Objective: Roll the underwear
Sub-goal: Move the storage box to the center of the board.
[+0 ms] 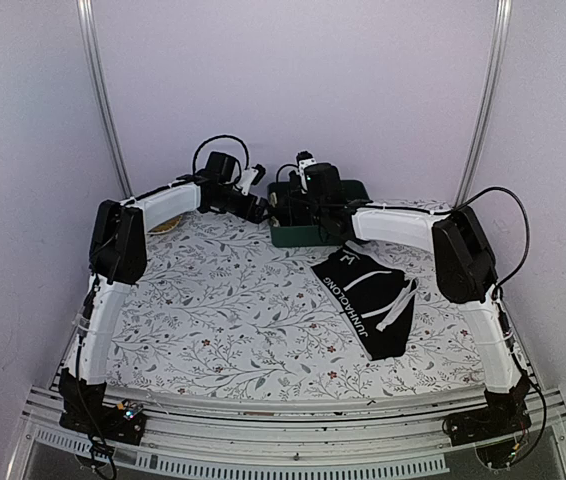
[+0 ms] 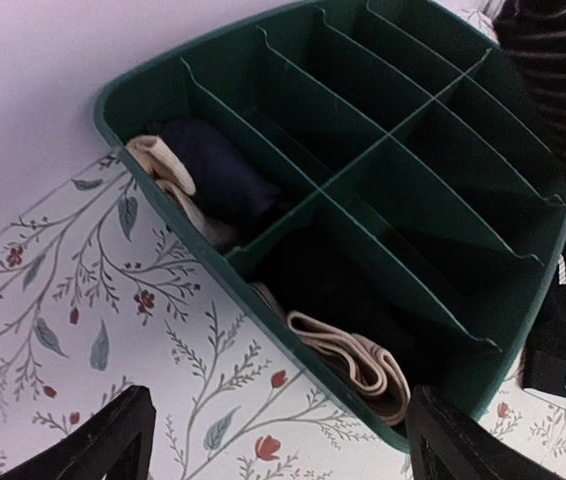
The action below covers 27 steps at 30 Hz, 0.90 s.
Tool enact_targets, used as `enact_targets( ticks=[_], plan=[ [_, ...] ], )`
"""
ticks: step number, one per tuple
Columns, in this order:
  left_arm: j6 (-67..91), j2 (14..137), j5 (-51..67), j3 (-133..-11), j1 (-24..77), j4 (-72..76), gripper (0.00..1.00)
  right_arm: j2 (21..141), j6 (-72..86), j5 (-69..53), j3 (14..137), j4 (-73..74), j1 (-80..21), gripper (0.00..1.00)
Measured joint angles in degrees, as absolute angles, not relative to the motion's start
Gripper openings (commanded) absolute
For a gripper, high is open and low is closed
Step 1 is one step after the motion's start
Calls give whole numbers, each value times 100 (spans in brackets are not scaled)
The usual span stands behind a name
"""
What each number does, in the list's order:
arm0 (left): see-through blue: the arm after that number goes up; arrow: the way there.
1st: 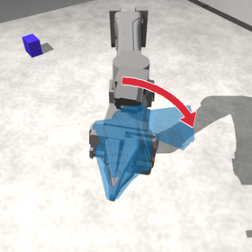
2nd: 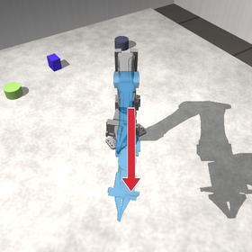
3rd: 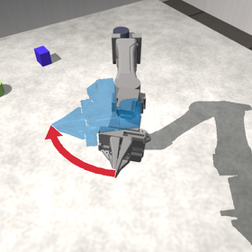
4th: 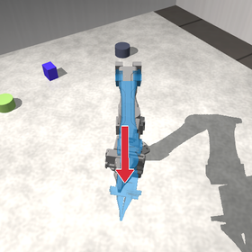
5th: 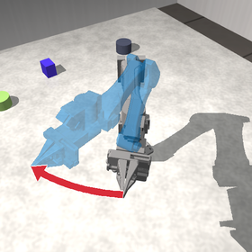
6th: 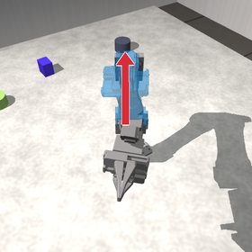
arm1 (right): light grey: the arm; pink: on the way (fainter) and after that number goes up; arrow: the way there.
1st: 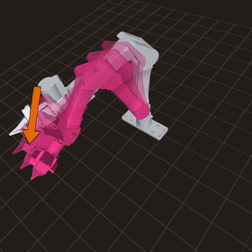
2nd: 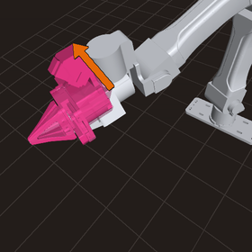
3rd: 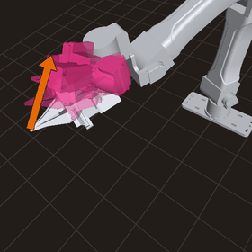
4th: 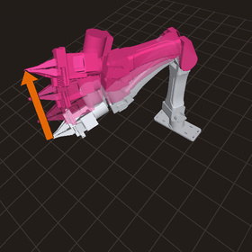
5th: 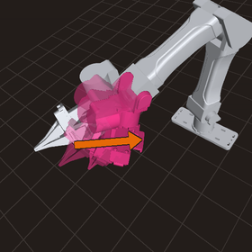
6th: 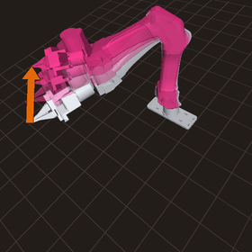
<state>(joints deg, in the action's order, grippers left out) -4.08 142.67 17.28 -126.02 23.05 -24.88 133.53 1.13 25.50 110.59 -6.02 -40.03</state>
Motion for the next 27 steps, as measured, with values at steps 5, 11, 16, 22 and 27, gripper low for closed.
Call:
enact_targets(
  ticks=[5,11,16,22,27],
  plan=[
    [-637,14523,1332,-13148,2383,-2477,88,13780,165,2762,11426,-711,-4005,2],
    [-1177,14818,548,-13378,2692,-2480,83,13576,263,3037,10982,-980,-4005,2],
    [-1594,14903,139,-13498,3006,-2482,58,12954,353,3177,10038,-1131,-4005,2],
    [-2053,14844,204,-13502,3240,-2729,38,12368,368,3317,9555,-1337,-4005,1],
    [-2438,14730,484,-13500,3323,-3162,29,12051,368,3385,9380,-1463,-4005,2]
  ],
)
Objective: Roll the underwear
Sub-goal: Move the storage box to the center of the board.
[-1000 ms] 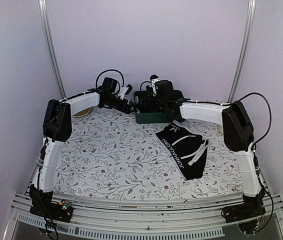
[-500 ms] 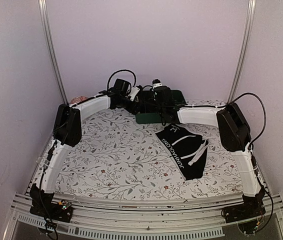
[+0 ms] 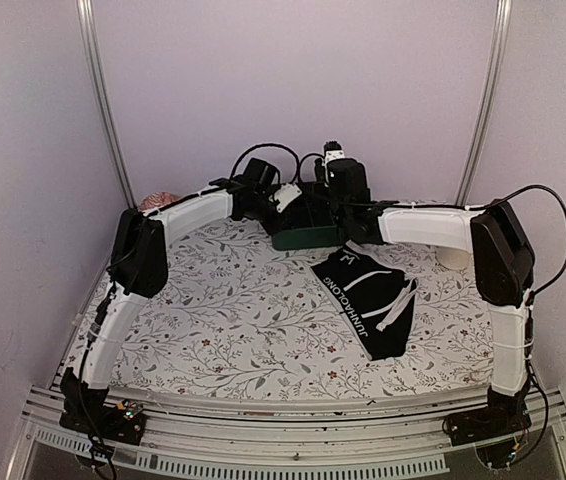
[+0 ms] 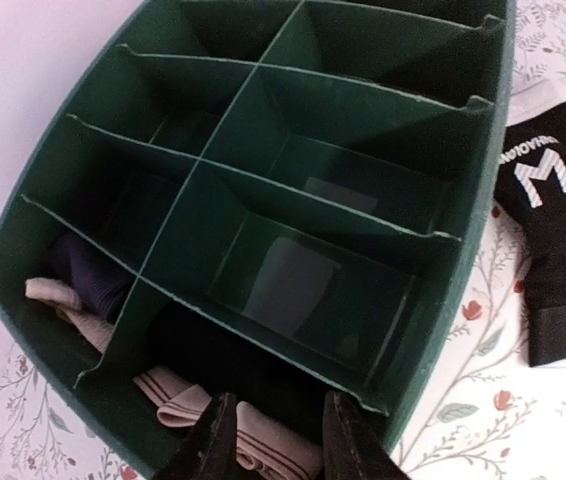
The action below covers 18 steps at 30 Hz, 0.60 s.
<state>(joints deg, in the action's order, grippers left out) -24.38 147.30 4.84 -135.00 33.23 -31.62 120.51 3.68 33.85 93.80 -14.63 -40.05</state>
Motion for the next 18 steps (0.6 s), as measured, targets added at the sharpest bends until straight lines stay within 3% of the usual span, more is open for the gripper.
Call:
enact_targets(
  ticks=[18],
  plan=[
    [-3450,14435,1717,-13417,3356,-4974,19,11867,362,2934,9161,-1415,-4005,1]
  ],
)
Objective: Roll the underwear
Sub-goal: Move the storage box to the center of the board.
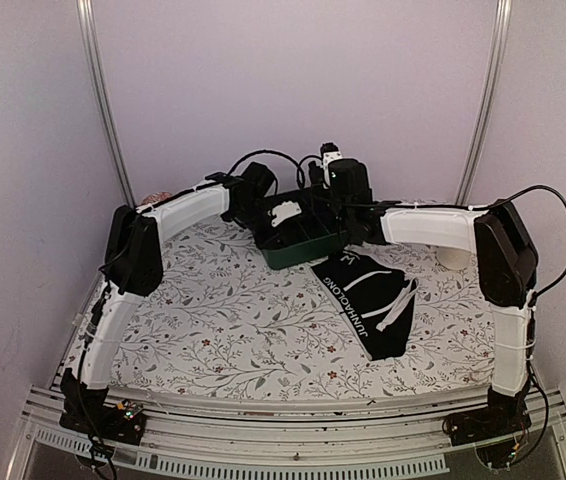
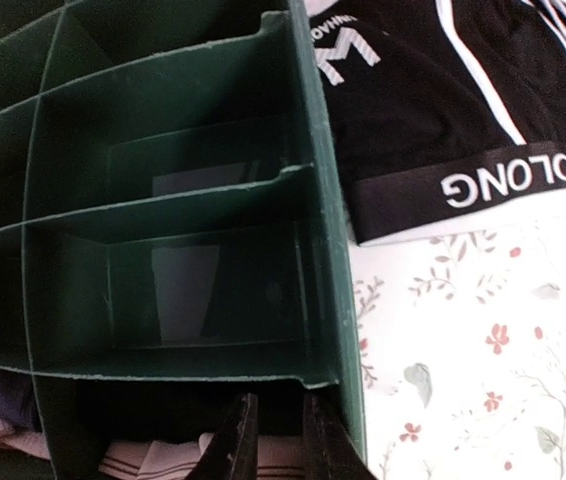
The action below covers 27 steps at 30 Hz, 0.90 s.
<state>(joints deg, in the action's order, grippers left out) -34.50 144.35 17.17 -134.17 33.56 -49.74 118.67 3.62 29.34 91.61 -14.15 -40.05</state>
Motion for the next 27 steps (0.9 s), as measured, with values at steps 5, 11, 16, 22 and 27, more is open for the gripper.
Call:
enact_targets(
  ticks=[5,11,16,22,27],
  plan=[
    [-3651,14005,2191,-12737,3341,-5400,15,12060,386,2534,9513,-1365,-4005,1],
    [-3896,13406,2661,-11721,3336,-5732,9,12186,410,2008,9564,-1323,-4005,1],
    [-4049,12835,2917,-10825,3336,-5789,29,12348,384,1420,9762,-1125,-4034,1],
    [-3719,11751,2961,-9754,3260,-5210,64,12829,362,816,10610,-528,-4163,1],
    [-3345,10523,2919,-9059,2941,-4274,79,13200,362,537,11155,-156,-4316,1]
  ],
)
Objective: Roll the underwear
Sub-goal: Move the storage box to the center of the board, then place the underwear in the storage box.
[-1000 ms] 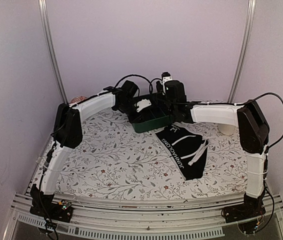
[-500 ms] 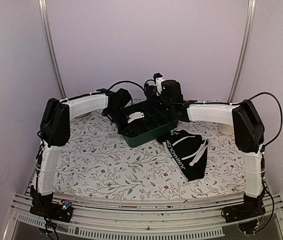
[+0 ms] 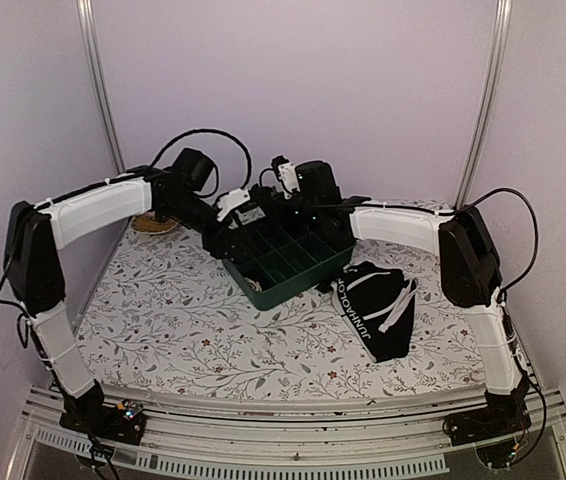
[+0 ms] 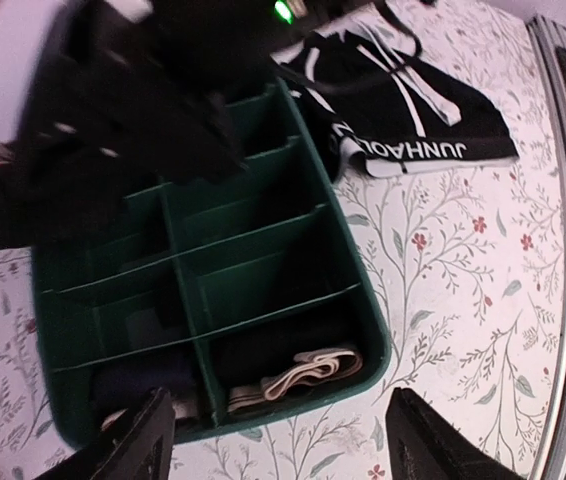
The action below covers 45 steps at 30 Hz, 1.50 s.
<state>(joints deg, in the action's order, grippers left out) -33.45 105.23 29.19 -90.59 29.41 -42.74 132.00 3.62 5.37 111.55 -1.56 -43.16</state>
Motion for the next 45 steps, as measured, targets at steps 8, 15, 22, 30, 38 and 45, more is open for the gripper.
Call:
enact_targets(
  ticks=[8,15,22,30,38,45],
  plan=[
    [-2744,8925,2353,-7247,2239,-2314,96,13952,342,305,11673,158,-4515,1],
    [-2329,9181,2141,-6930,1826,-1647,98,14167,351,266,11780,217,-4611,1],
    [-2213,10265,2250,-7881,1529,-1459,99,14392,434,311,12156,443,-4637,1],
    [-2156,11570,2440,-8936,1444,-1476,98,14479,517,414,12276,607,-4724,1],
    [-2115,12186,2521,-9341,1417,-1588,96,14497,626,456,12337,899,-4797,1],
    [-2156,12331,2547,-9605,1417,-1741,96,14564,716,526,12501,1105,-4807,1]
  ],
)
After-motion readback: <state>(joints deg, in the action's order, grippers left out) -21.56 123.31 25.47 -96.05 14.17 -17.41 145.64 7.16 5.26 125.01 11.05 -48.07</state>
